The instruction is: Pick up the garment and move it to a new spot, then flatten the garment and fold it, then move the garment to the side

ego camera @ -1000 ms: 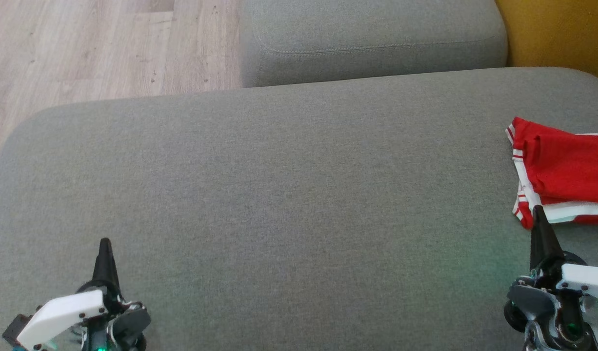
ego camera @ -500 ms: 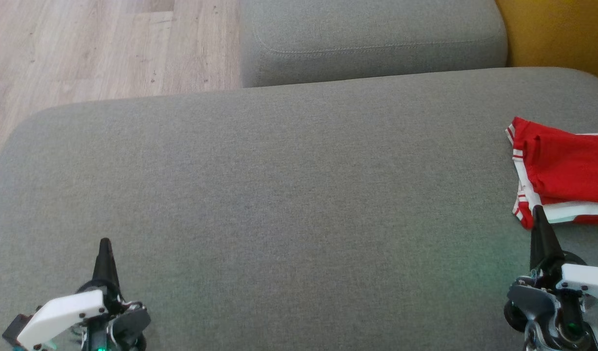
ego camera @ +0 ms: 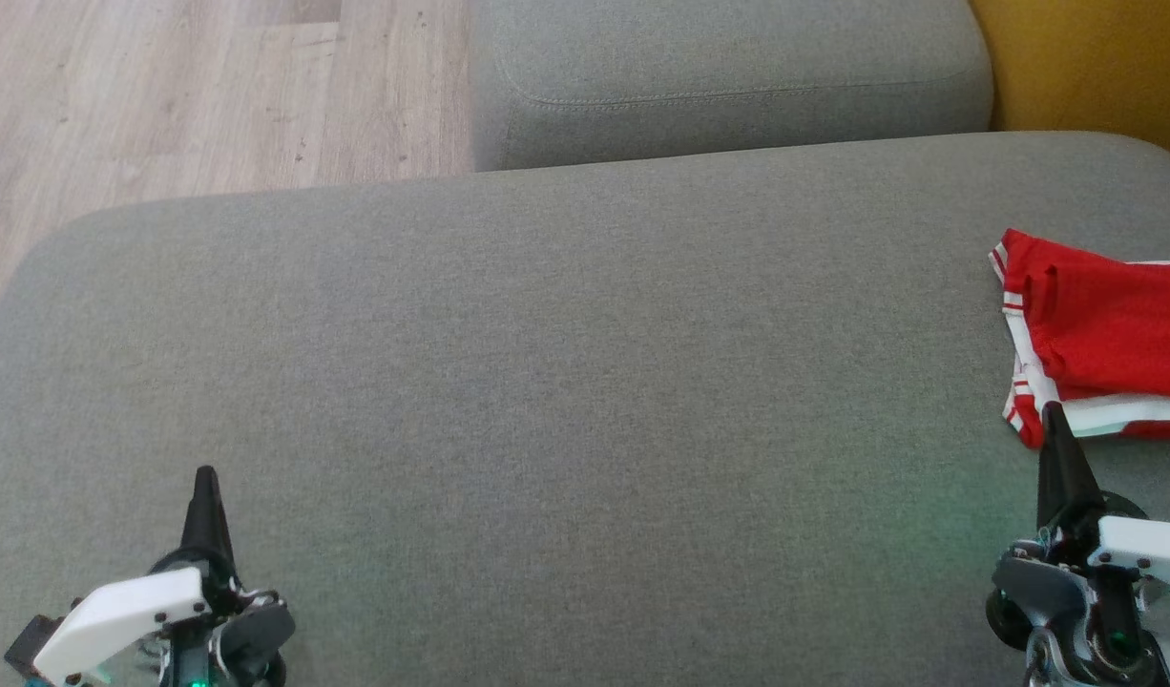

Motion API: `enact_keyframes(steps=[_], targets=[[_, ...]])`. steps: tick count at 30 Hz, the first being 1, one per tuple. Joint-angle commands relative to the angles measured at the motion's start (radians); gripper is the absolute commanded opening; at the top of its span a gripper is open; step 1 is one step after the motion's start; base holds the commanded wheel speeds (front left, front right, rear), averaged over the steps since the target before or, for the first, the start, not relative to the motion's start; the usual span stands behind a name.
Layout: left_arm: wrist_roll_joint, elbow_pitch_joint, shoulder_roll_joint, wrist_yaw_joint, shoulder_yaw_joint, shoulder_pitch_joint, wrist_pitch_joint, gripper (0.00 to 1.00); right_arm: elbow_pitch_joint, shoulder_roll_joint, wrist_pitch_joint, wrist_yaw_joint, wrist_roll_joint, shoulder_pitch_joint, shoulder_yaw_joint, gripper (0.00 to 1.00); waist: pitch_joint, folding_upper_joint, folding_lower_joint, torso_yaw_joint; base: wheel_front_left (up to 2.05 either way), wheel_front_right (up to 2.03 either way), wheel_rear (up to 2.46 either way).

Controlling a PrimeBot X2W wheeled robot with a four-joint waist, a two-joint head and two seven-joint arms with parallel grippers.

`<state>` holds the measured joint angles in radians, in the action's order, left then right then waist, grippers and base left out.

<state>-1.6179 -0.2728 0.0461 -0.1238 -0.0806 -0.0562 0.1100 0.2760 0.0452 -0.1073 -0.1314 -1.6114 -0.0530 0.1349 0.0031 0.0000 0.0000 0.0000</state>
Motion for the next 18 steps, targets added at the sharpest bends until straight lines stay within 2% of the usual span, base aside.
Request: enact_keyframes(steps=[1,18], targets=[[0.009,0.028,0.004,-0.007,-0.033,-0.052,0.003,0.00,-0.031,0.005,-0.006,0.001,0.003,-0.055,-0.021,0.00,0.000,0.0000,0.0000,0.000,0.00,0.00,0.00],[0.009,0.028,0.004,-0.007,-0.033,-0.052,0.003,0.00,-0.031,0.005,-0.006,0.001,0.002,-0.055,-0.021,0.00,0.000,0.0000,0.0000,0.000,0.00,0.00,0.00]])
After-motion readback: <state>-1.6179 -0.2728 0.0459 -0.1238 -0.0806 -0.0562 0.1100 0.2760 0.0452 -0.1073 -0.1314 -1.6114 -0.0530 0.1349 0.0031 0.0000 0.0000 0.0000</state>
